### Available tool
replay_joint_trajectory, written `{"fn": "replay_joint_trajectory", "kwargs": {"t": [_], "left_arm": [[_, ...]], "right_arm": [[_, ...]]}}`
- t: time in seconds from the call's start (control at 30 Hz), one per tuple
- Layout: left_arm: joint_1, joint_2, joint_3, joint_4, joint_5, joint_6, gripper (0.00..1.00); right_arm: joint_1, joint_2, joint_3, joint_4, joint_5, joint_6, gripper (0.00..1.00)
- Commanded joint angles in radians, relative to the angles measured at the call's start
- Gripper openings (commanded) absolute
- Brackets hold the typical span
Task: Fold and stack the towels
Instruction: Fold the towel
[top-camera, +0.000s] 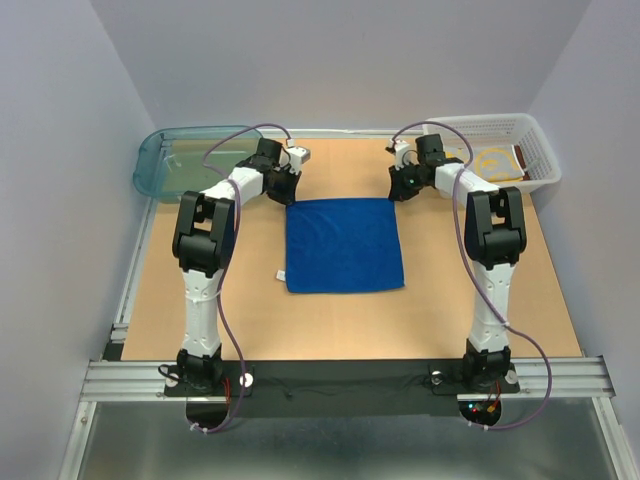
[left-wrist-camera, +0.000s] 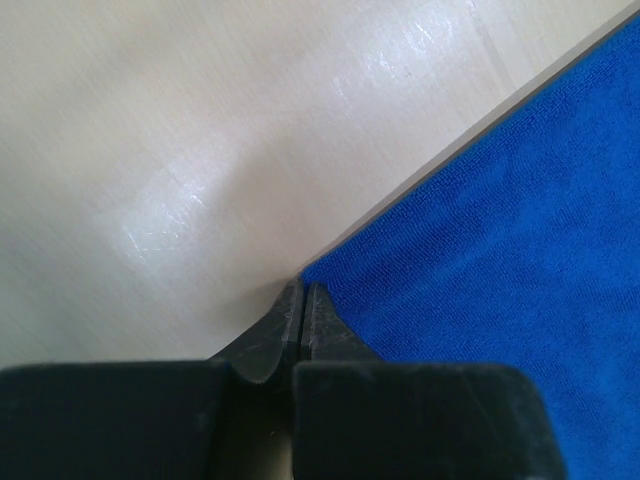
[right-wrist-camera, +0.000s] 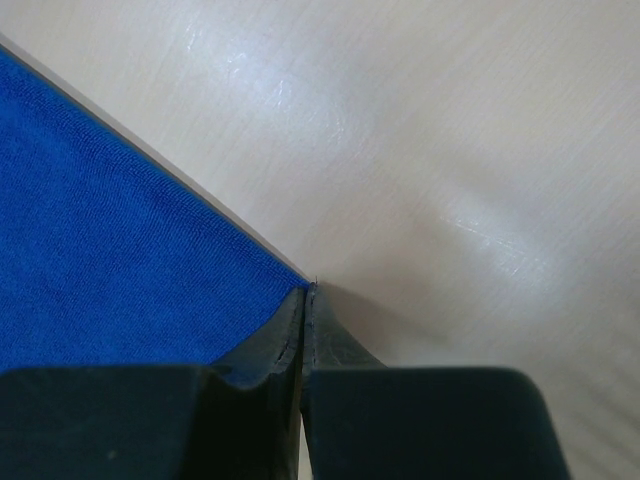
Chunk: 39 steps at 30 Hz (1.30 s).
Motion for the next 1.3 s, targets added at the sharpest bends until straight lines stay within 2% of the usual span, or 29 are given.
{"fn": "replay_joint_trajectory", "kwargs": {"t": [0.0, 0.3, 0.67, 0.97, 1.27], "left_arm": [[0.026, -0.071, 0.01, -0.022, -0.027, 0.034, 0.0], [0.024, -0.166, -0.079, 0.045, 0.005, 0.043, 0.0], [0.024, -0.324, -0.228, 0.102, 0.021, 0.019, 0.0], [0.008, -0.483, -0.378, 0.136, 0.064, -0.047, 0.0], [-0.041, -0.641, -0.588, 0.16, 0.059, -0.184, 0.0]], "right_arm": [[0.004, -0.025, 0.064, -0.057, 0.051, 0.008, 0.01], [0.006, -0.095, 0.038, -0.019, 0.053, 0.066, 0.0], [0.006, -0.232, -0.102, 0.024, 0.041, 0.112, 0.0], [0.011, -0.396, -0.251, 0.041, 0.015, 0.18, 0.0], [0.026, -0.54, -0.436, 0.041, 0.012, 0.304, 0.01]]}}
